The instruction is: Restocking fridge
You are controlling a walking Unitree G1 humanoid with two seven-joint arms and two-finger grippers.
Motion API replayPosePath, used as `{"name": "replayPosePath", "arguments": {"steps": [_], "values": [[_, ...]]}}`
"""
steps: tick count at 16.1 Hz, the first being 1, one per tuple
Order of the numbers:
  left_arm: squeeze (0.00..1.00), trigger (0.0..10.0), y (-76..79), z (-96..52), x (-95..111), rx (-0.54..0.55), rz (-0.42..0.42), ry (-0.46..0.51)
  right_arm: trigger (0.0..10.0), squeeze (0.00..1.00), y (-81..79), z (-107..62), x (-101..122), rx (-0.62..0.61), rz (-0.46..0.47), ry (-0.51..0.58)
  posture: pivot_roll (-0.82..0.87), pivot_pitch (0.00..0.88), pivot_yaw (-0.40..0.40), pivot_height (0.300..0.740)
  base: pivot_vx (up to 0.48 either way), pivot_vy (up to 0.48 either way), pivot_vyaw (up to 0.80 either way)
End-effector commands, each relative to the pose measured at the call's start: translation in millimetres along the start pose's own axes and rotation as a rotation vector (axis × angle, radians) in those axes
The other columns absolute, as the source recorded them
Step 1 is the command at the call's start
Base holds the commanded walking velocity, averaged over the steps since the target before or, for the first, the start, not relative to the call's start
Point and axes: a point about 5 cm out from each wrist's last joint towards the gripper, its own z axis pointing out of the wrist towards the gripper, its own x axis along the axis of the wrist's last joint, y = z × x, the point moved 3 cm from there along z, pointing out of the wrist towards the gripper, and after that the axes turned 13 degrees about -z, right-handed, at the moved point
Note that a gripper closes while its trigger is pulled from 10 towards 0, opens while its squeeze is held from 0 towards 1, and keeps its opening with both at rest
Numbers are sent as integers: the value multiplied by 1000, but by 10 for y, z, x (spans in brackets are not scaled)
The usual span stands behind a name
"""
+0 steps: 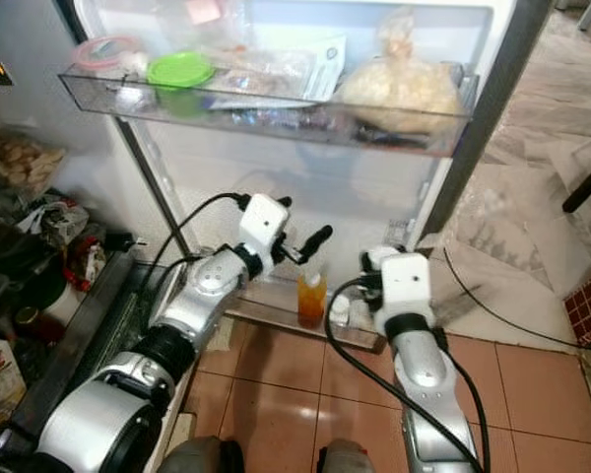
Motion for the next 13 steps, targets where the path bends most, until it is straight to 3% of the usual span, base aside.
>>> {"name": "replayPosePath", "arguments": {"steps": [1,7,10,11,13], "values": [[0,10000,-145,-96,-22,44,-11,7,10000,0,14,55,182,18,5,85,-67,74,37,740,0,0,0],[0,10000,-610,-475,12,210,-11,60,10000,0,79,155,254,13,-13,128,-41,75,31,740,0,0,0],[0,10000,-806,-775,-16,314,-40,76,10000,0,68,191,309,28,-15,153,-32,79,30,740,0,0,0],[0,10000,-880,-997,-97,360,-74,52,10000,0,70,204,315,33,-19,163,-28,82,34,740,0,0,587],[0,10000,-930,-1152,-147,408,-85,42,10000,0,76,210,323,36,-25,170,-24,87,35,740,0,0,741]]}}
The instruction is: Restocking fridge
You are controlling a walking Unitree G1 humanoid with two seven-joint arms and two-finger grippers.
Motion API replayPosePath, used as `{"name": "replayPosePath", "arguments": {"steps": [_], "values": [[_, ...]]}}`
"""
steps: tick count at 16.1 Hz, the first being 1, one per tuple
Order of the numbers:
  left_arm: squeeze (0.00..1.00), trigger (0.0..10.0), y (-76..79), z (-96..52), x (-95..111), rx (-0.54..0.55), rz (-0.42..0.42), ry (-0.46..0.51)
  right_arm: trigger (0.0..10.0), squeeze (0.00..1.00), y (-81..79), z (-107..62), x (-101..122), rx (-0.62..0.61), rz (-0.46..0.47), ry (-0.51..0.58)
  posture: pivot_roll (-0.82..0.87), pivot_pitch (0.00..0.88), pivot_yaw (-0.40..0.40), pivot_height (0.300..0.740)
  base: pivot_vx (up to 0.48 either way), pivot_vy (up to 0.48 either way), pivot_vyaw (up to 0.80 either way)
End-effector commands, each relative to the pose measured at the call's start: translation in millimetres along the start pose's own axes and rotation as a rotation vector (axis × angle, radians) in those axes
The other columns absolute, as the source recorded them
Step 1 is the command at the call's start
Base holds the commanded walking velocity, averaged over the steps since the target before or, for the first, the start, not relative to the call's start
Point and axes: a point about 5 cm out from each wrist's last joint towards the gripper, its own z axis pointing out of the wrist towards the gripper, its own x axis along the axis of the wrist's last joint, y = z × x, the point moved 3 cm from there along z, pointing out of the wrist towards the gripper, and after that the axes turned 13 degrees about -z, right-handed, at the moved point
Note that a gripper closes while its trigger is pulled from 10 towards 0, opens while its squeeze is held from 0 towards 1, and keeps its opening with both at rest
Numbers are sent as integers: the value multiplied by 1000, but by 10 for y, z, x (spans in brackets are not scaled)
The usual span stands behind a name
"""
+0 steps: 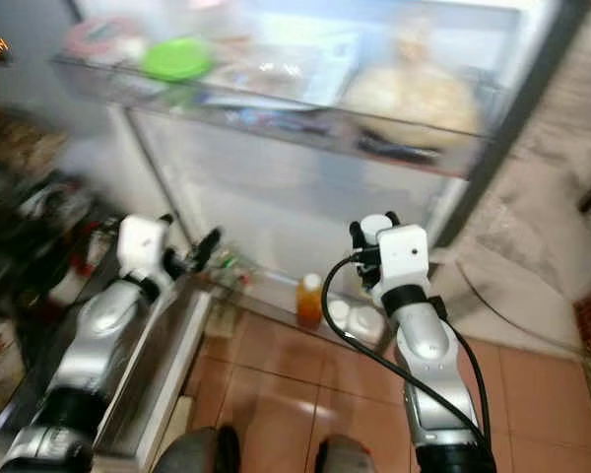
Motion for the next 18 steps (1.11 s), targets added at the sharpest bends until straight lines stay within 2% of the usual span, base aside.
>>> {"name": "replayPosePath", "arguments": {"steps": [1,3,4,8,12,18], "values": [[0,10000,-73,-55,41,41,-11,15,10000,0,7,44,114,2,-4,54,-22,89,34,740,0,0,788],[0,10000,-99,-164,14,76,-25,5,10000,0,-4,73,132,8,8,65,-14,92,29,740,0,0,791],[0,10000,-45,-207,-14,77,-18,-4,10000,0,-46,97,155,25,11,77,-1,94,24,740,0,0,781],[0,10000,3,-218,6,123,-24,9,10000,0,-89,163,212,42,28,102,4,102,29,740,0,0,781],[0,10000,91,-240,-3,105,-46,-5,10000,0,-124,209,244,46,43,117,10,106,34,740,0,0,767],[0,10000,174,-215,5,85,-54,-7,10000,0,-182,254,271,53,74,133,22,105,31,740,0,0,0]]}}
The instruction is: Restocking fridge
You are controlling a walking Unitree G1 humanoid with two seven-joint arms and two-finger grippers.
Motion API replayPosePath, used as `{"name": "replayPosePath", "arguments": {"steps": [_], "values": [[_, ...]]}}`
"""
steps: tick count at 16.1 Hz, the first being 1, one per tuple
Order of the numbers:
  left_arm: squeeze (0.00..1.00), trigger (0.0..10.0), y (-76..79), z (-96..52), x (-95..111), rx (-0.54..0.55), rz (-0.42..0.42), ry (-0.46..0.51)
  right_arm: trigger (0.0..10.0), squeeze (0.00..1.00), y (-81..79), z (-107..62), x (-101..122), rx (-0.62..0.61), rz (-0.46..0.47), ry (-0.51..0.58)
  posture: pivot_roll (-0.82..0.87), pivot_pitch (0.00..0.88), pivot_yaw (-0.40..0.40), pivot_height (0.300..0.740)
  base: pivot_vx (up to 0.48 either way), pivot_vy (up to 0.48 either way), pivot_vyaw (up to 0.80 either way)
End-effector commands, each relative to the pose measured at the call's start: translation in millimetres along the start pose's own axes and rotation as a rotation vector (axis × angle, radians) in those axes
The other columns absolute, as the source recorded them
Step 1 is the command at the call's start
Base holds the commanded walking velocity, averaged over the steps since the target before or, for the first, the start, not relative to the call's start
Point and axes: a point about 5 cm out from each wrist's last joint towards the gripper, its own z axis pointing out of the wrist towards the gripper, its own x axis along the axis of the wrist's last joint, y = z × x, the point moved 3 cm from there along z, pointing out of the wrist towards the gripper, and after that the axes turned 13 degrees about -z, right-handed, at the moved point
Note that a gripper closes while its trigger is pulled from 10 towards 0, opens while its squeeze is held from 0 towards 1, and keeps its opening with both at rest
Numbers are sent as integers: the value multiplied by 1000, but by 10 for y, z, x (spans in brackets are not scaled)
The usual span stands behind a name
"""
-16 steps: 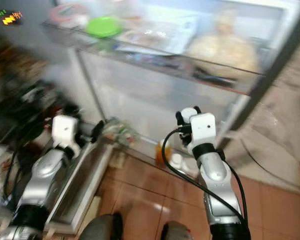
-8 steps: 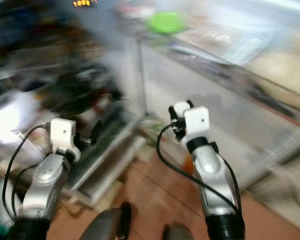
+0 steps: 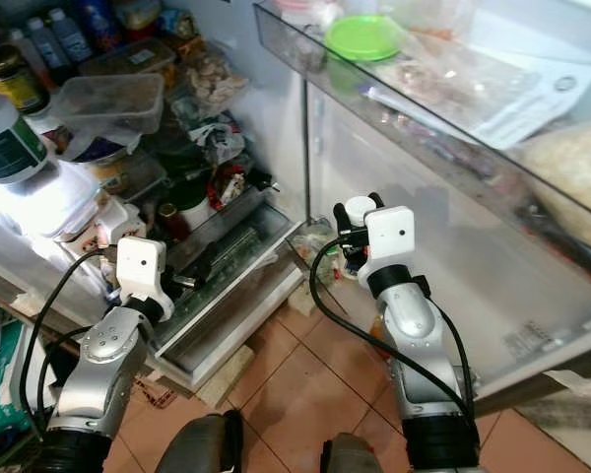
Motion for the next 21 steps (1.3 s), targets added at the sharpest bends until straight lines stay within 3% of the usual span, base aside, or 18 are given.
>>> {"name": "replayPosePath", "arguments": {"steps": [1,5,14,21], "values": [[0,10000,-29,-23,29,0,8,3,10000,0,-36,57,117,9,-15,53,23,104,30,740,0,0,0],[0,10000,-35,-18,30,0,-1,6,10000,0,-57,61,111,20,-6,56,24,99,25,740,62,0,213],[0,10000,-36,5,7,6,-6,-8,10000,0,-81,44,84,21,6,46,18,95,24,740,332,0,0],[0,10000,-31,26,-12,15,6,-19,10000,0,-46,35,73,-1,-3,42,17,96,26,740,0,0,0]]}}
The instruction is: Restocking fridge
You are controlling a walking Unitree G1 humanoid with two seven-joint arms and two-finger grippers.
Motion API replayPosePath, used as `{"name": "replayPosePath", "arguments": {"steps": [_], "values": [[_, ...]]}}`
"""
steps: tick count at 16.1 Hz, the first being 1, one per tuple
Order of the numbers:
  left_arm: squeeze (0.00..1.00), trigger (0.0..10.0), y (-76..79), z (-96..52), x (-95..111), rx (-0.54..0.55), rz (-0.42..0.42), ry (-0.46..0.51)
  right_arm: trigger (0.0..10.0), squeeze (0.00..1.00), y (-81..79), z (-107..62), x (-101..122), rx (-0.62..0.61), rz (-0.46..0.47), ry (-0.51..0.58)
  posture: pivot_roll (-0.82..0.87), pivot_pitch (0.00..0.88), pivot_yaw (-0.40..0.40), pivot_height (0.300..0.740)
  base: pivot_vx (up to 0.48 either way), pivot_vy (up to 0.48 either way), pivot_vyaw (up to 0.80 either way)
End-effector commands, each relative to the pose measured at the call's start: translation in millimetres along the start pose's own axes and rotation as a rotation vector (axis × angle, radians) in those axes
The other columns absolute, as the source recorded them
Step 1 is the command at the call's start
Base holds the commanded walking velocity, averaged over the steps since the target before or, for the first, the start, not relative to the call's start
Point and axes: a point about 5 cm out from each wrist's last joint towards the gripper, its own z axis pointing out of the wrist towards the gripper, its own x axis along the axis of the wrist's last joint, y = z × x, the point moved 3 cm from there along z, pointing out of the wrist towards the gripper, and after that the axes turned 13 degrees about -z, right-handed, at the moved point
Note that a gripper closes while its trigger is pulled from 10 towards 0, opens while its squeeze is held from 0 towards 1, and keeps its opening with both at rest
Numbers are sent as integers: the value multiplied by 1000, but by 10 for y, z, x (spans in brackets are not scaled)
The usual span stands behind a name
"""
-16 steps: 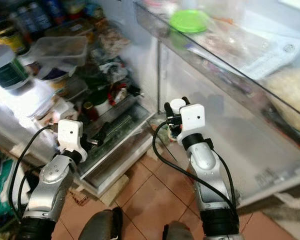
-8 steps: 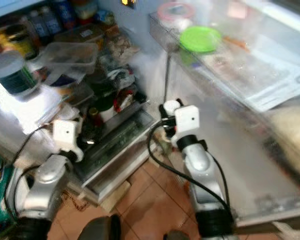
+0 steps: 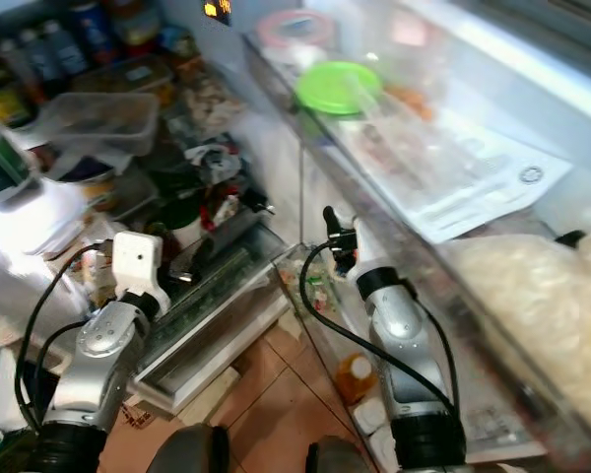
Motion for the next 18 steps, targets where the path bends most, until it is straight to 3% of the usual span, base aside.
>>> {"name": "replayPosePath", "arguments": {"steps": [1,5,7,13,18], "values": [[0,10000,-13,-8,-33,8,11,-19,10000,0,41,18,86,-20,-9,38,18,97,26,740,0,0,0],[0,10000,-48,-32,-60,30,19,-33,10000,0,165,38,41,-103,-67,7,27,103,27,740,0,0,0],[0,10000,-48,-52,-59,22,20,-35,10000,0,232,55,31,-145,-55,-6,30,107,28,740,0,0,0],[0,10000,-15,-58,-57,1,12,-35,10000,0,234,39,10,-146,-69,-13,25,116,33,740,0,0,0],[0,10000,-41,-41,-53,18,10,-37,10000,0,223,35,5,-142,-65,-14,23,113,35,740,0,-318,0]]}}
